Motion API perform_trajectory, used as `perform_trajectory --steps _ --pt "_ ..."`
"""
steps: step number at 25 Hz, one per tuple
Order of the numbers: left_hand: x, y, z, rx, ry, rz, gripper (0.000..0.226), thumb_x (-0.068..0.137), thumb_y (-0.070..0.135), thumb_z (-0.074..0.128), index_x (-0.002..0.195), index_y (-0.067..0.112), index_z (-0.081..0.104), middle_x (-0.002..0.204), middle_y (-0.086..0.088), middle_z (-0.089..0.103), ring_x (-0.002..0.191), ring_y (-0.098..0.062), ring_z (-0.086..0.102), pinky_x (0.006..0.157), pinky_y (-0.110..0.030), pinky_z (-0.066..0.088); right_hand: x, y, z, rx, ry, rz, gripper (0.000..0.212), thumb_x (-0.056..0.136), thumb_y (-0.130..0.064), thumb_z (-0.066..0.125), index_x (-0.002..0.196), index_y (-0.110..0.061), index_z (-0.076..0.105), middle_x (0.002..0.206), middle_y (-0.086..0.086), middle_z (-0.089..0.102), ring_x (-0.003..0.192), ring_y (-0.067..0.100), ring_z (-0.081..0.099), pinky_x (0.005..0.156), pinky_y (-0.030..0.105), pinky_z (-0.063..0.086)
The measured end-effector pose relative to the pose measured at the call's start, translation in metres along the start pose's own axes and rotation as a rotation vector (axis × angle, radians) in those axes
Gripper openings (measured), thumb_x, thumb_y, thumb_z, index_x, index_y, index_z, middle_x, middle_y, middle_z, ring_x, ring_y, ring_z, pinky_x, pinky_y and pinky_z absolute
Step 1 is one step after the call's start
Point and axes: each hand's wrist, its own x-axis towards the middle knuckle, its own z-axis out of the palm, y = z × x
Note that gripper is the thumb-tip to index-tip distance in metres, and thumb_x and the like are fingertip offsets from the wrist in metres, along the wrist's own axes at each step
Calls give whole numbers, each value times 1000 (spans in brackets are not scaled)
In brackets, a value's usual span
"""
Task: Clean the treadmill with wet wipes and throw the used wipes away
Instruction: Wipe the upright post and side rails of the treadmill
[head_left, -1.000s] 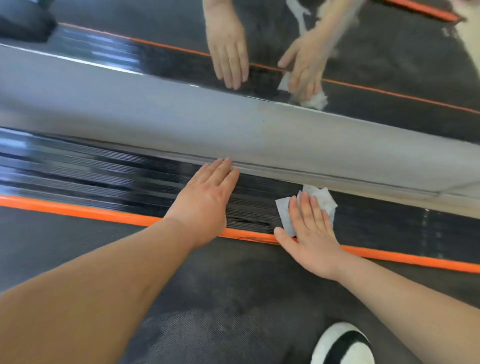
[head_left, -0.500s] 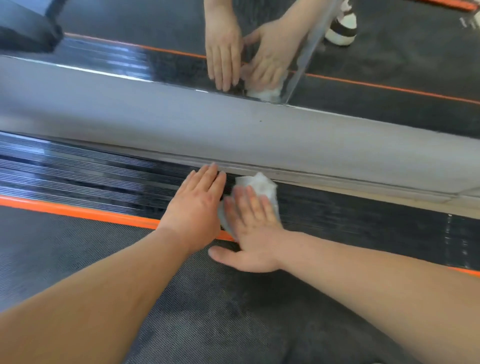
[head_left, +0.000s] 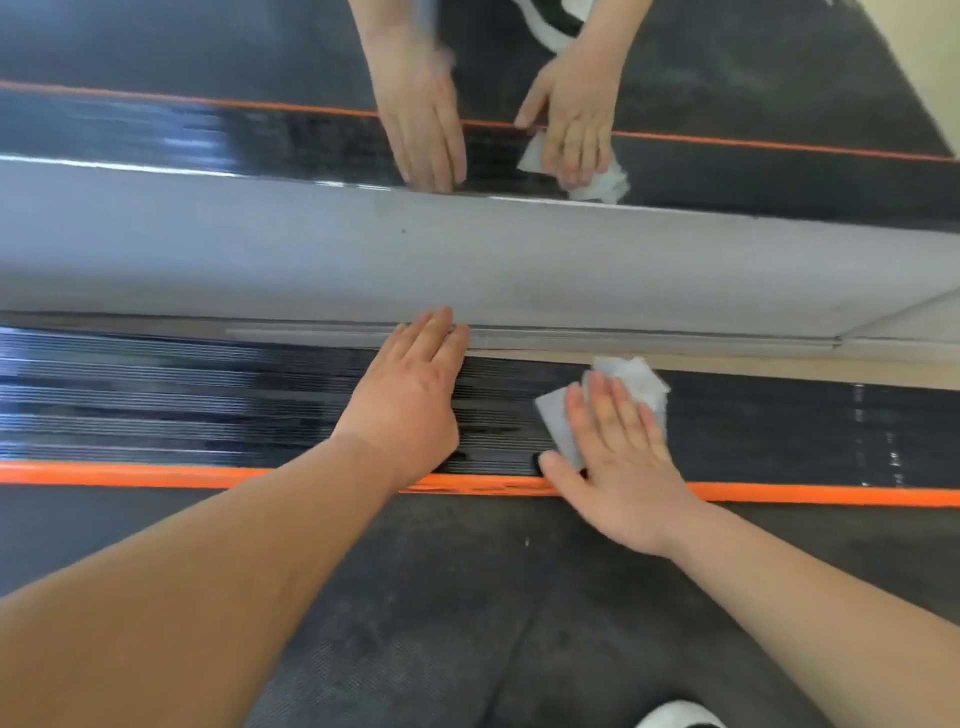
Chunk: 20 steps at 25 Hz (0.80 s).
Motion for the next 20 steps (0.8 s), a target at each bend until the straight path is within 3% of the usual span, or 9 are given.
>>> perform_trajectory --steps 3,6,8,11,14,16,20 --pt "3 30 12 -16 -13 69 86 86 2 43 163 14 7 171 -5 -1 157 -20 -3 127 -33 -5 -9 50 -1 137 44 266 84 96 -72 11 157 -27 -27 161 0 -40 146 17 -40 123 45 -19" --pt "-11 35 14 -38 -17 95 84 85 1 44 162 12 12 171 -8 2 158 -21 -1 127 -34 -3 -5 33 -1 231 52 421 95 91 -79 10 157 -21 -26 162 9 -36 149 26 -36 123 52 -16" --pt "-22 26 16 -46 -15 77 83 84 3 46 161 9 17 170 -9 6 158 -22 3 128 -34 -3 -2 -16 5 187 21 282 98 89 -82 9 155 -19 -29 158 11 -42 145 30 -41 120 53 -21" --pt "-35 2 17 -19 -9 40 73 89 11 46 159 5 26 168 -13 16 157 -26 13 128 -37 2 -11 -92 19 74 -26 -133 95 90 -79 10 154 -21 -30 154 5 -49 138 24 -51 118 52 -26" --pt "-41 -17 9 7 0 -8 75 86 3 51 158 4 29 167 -15 20 156 -28 15 128 -38 4 -10 -86 18 14 13 -288 84 96 -73 10 157 -27 -25 157 -3 -44 141 14 -47 122 48 -20" --pt "-42 -21 3 9 2 -11 78 84 0 49 159 6 26 169 -14 15 157 -27 11 128 -38 2 -5 -51 15 34 78 -186 78 99 -69 10 157 -30 -23 158 -6 -41 143 13 -43 122 46 -20" --pt "-38 -16 2 -5 13 -16 80 88 3 46 162 11 14 171 -8 4 158 -21 -1 127 -34 -5 -1 4 12 176 143 320 80 97 -68 6 159 -25 -22 164 5 -33 150 22 -33 124 49 -15"
